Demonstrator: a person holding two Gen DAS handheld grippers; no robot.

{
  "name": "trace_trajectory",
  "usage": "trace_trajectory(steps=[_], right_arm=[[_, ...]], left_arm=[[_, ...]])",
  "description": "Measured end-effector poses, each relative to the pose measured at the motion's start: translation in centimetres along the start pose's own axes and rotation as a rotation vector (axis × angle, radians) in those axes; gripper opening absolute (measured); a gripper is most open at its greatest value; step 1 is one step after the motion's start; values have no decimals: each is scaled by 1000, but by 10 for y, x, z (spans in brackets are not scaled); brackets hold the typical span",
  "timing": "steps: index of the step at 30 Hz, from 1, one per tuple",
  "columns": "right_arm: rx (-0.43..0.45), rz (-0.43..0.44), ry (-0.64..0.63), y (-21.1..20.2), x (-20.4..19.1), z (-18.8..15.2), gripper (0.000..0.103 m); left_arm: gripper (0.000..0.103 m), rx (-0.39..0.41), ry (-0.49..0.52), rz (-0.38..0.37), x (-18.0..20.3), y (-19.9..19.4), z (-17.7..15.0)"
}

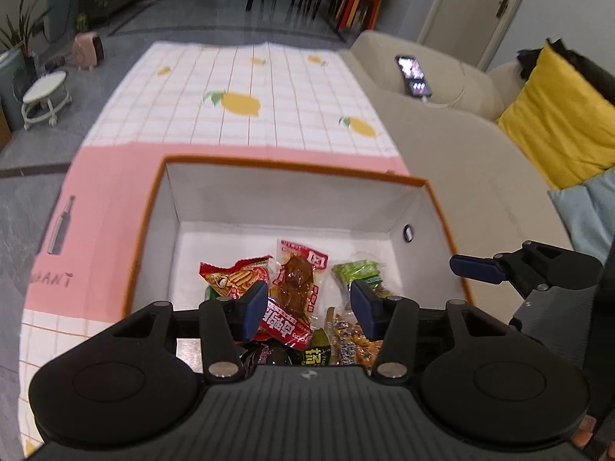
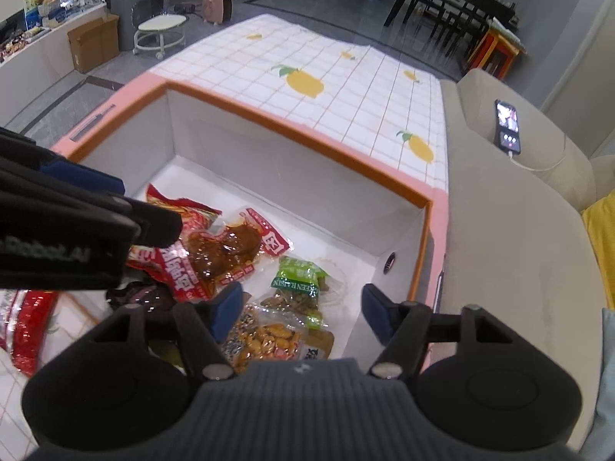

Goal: Organize snacks
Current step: 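Withdraw both tools from the box back toward the remaining snacks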

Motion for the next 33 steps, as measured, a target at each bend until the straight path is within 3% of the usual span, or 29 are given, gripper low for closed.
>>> trace_trajectory(steps=[9,17,25,29,33], right_arm=[[74,-13,1,-66,-15,-22,72],[162,-37,68,-115,-35,-68,72],[225,-15,201,-147,-52,-126,72],[235,-3,262,-150,-62,-155,72],[230,8,307,-142,-71,-183,72]], left_arm=[[58,152,108,91,13,-68,-32],[58,251,155,149,15,-109,-76],[58,234,110,128,-1,-129,-124],[59,186,15,54,-20,-127,-148],[59,159,-13,76,-32,-122,-167]])
Point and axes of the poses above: each gripper's, at about its wrist camera, not at the fingertips, and y roughly the way its jaws point, x to its right, z to its top, the point moved 2 cm from there along y, roughly the way its jaws point, and after that the axes turned 3 degrees about -y, right-handed, at the moved point
